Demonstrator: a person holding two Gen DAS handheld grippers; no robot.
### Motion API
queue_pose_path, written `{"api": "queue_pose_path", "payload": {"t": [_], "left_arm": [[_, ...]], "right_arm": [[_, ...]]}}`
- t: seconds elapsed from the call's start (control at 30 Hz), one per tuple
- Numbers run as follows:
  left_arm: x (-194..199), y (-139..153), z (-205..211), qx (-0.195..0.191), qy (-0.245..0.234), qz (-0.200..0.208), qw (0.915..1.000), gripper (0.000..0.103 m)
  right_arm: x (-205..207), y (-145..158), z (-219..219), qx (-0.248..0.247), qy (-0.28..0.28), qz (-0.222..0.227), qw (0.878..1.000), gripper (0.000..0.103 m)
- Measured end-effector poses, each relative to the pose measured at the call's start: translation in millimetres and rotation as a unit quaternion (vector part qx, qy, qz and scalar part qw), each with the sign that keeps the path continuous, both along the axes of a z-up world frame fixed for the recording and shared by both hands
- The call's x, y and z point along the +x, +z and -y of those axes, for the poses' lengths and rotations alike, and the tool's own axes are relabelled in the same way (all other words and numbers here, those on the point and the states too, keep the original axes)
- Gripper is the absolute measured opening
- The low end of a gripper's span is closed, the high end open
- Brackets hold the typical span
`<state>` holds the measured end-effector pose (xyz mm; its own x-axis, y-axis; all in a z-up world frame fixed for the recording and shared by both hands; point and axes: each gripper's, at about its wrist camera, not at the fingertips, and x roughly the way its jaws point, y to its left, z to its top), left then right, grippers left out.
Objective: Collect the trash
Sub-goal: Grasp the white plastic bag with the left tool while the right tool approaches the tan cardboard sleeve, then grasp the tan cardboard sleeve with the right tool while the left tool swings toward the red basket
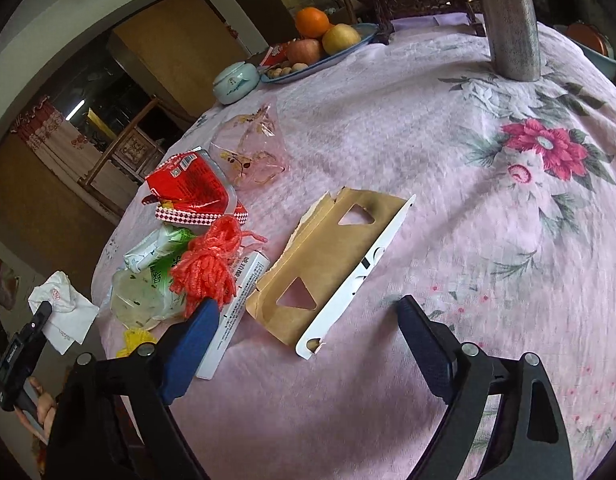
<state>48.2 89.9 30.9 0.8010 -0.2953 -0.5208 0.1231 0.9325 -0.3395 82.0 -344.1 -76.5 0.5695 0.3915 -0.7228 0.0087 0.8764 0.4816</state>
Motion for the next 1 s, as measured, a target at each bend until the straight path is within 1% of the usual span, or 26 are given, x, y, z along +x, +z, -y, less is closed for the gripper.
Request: {"api": "queue_pose_path", "payload": {"t": [0.1,0.2,0.27,0.33,0.37,0.43,0.47,0.57,0.6,0.63,0.67,0.7,0.73,0.77,0.8,0.83,0.9,0.93,1.0], "left_arm": [[-4,0,-8,0.002,0.008,-0.001,1.0,0.02],[-9,1,-18,0.001,0.015,-0.002,0.9999,0.02],[-14,5,-25,0.004,0.023,0.002,0.9997,0.02],[-18,7,-32,0.005,0.032,0.006,0.9995,0.02],[-20,8,-36,0.005,0.035,0.007,0.9993,0.02],[-25,7,-44,0.006,0.043,0.008,0.999,0.02],[-26,6,-49,0.005,0.048,0.007,0.9988,0.02],[-27,2,-62,-0.003,0.058,0.003,0.9983,0.02],[-27,-1,-66,-0.008,0.059,0.0,0.9982,0.019],[-26,-4,-69,-0.014,0.059,-0.002,0.9982,0.018],[-26,-10,-70,-0.024,0.054,-0.001,0.9983,0.017],[-26,-17,-67,-0.038,0.047,0.009,0.9981,0.025],[-25,-30,-62,-0.049,0.038,0.012,0.998,0.041],[-20,-48,-54,-0.044,0.042,-0.007,0.9981,0.046],[-18,-68,-48,-0.042,0.044,-0.027,0.9978,0.044],[-19,-86,-44,-0.045,0.039,-0.044,0.9973,0.044],[-35,-116,-47,-0.057,0.035,-0.069,0.9953,0.044],[-45,-127,-52,-0.058,0.038,-0.083,0.9941,0.047],[-61,-147,-60,-0.037,0.043,-0.117,0.9915,0.052]], "right_arm": [[6,2,-6,-0.017,-0.008,0.002,1.0,0.089],[18,14,-18,-0.06,-0.016,0.015,0.998,0.089],[31,15,-26,-0.078,-0.02,0.003,0.997,0.089],[42,10,-30,-0.09,-0.033,-0.014,0.995,0.081],[46,6,-31,-0.092,-0.038,-0.021,0.995,0.08],[49,-3,-29,-0.093,-0.046,-0.034,0.994,0.074],[47,-3,-28,-0.097,-0.048,-0.03,0.994,0.073],[43,-3,-25,-0.131,-0.065,-0.023,0.989,0.073],[45,-6,-24,-0.126,-0.064,-0.029,0.99,0.065],[46,-7,-25,-0.131,-0.067,-0.024,0.989,0.052],[46,-6,-28,-0.142,-0.061,-0.019,0.988,0.049],[47,-6,-31,-0.145,-0.053,-0.017,0.988,0.049],[47,-7,-32,-0.141,-0.049,-0.018,0.989,0.043],[47,-7,-34,-0.139,-0.045,-0.017,0.989,0.038],[45,-6,-36,-0.135,-0.035,-0.011,0.99,0.026],[42,-4,-38,-0.127,-0.026,-0.005,0.991,0.023],[37,-2,-41,-0.135,-0.022,0.003,0.991,0.023],[37,-2,-43,-0.141,-0.019,0.006,0.99,0.023],[35,0,-43,-0.139,-0.015,0.009,0.99,0.02]]}}
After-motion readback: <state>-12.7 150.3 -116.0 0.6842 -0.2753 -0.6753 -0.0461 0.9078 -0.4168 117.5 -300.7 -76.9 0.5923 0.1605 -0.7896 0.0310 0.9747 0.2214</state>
